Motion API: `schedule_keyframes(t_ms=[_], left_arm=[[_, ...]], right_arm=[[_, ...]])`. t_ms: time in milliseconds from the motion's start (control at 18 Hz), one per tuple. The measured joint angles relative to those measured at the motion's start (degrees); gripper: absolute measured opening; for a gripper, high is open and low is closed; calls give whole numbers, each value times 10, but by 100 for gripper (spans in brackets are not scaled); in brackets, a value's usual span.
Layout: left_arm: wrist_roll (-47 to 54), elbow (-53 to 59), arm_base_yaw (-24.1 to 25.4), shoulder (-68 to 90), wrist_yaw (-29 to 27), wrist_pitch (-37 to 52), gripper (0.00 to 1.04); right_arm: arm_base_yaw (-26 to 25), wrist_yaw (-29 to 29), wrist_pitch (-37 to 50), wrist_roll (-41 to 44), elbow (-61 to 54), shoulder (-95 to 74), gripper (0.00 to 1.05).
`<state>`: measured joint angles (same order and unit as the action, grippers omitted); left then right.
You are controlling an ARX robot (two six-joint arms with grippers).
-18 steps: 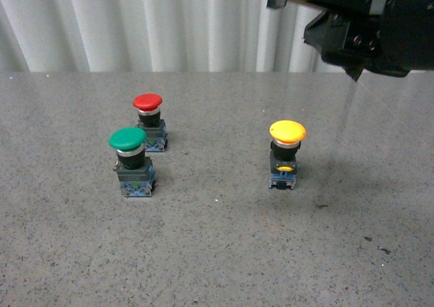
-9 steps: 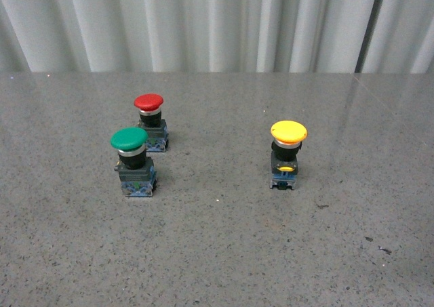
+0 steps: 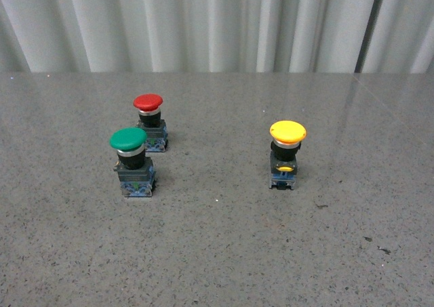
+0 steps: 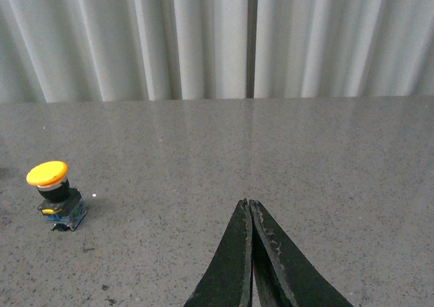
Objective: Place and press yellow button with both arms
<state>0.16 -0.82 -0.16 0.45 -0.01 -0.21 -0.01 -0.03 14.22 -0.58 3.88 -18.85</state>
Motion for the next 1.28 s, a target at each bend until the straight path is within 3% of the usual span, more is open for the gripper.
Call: schedule_keyframes(t_ms=[500,611,1000,1278], left_arm=[[0,0,0,0,0,0,98],[0,0,0,0,-1,0,98],[0,0,0,0,0,0,98],[0,0,0,0,0,0,98]], right_arm=[[0,0,-44,2,-32,89,2],[0,0,-147,2,-32,165,2],[0,0,-145,2,-32,186,4],[0,0,-145,2,-32,186,60]])
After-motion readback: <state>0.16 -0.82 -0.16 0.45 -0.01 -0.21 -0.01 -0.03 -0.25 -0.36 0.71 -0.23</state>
